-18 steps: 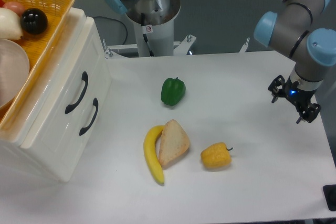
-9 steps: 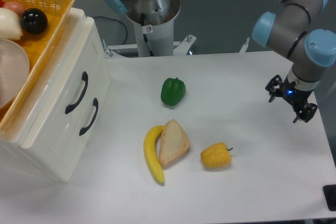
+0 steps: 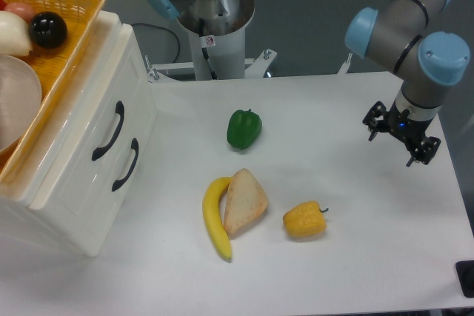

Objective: Slide open the top drawer
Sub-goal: 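Lift the gripper and move it toward the white cabinet's top drawer, then lower the gripper past the green pepper to the top drawer handle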

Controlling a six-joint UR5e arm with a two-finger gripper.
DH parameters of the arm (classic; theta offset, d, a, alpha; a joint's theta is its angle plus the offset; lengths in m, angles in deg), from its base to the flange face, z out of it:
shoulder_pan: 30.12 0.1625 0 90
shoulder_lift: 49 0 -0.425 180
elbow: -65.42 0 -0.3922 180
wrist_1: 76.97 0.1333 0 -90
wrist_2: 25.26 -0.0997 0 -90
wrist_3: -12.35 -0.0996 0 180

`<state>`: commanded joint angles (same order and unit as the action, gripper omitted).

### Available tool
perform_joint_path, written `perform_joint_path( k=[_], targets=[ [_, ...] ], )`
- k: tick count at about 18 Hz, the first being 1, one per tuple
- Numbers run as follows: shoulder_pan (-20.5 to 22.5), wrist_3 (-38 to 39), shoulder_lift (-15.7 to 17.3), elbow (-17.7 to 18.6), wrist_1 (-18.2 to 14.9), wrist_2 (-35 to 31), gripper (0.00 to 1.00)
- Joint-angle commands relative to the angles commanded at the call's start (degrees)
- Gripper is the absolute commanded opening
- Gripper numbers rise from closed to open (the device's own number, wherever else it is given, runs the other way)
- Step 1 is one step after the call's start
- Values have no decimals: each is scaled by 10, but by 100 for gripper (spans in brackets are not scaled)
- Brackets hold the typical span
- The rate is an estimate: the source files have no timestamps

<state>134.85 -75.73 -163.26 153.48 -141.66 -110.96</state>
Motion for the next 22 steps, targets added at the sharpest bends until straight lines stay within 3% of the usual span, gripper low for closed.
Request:
perform_joint_path(
  k=[3, 6, 16, 22],
  targets=[
    [-11, 13, 8, 3, -15, 8, 86],
    [-29, 38, 13, 4, -36, 32, 99],
    [-102, 184, 80, 5, -156, 105, 100],
    [-143, 308, 91, 5, -160, 112, 100]
  ],
)
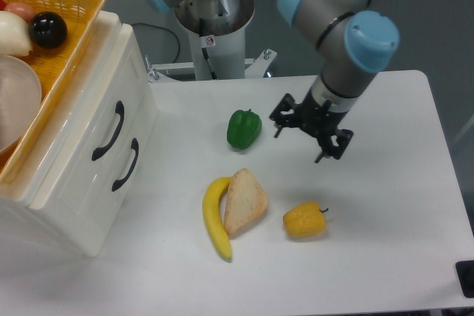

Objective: Slide open the top drawer
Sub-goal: 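Lower the gripper past the green pepper to the top drawer handle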

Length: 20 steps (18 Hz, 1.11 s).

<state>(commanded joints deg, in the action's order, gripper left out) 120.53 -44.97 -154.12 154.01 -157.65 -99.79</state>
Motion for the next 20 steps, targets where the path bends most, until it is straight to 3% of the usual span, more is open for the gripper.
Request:
perform_joint_path(
  k=[7, 15, 20],
  targets=[
    [-79, 112, -6, 1, -31, -1, 100],
    [-115, 128, 18, 6, -112, 33, 100],
    [-132, 139, 18, 11, -115, 71, 100]
  ],
)
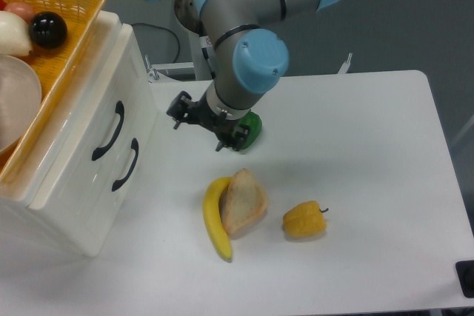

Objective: Slide open the top drawer
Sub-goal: 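Lower the gripper past the green pepper to the top drawer handle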

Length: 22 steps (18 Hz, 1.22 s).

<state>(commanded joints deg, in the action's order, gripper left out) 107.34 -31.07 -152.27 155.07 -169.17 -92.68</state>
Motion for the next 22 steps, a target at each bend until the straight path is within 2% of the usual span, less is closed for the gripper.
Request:
perform_joint_path(
  k=[22],
  targets=[
    [-25, 1, -1, 3, -8, 62, 100]
  ],
)
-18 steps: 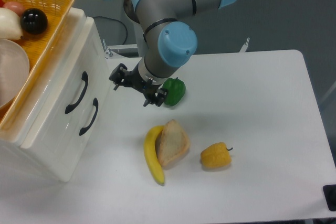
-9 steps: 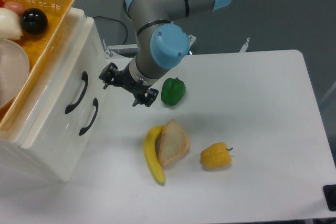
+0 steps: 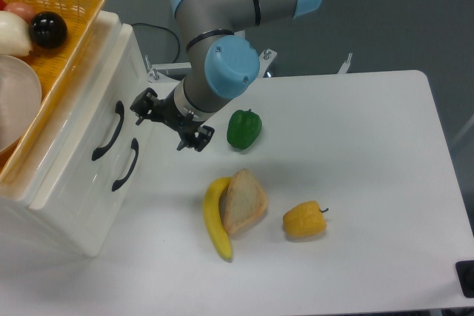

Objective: Slide open the top drawer
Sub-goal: 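Lower the gripper past the green pepper to the top drawer handle, then hook the gripper fingers into the top drawer's black handle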

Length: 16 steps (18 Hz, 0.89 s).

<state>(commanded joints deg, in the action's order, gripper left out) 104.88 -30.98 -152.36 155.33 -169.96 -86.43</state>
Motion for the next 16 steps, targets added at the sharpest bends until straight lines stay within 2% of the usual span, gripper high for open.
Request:
perform_joint_path(
  k=[16],
  targets=[
    [-21, 9, -4, 7, -1, 0, 100]
  ],
)
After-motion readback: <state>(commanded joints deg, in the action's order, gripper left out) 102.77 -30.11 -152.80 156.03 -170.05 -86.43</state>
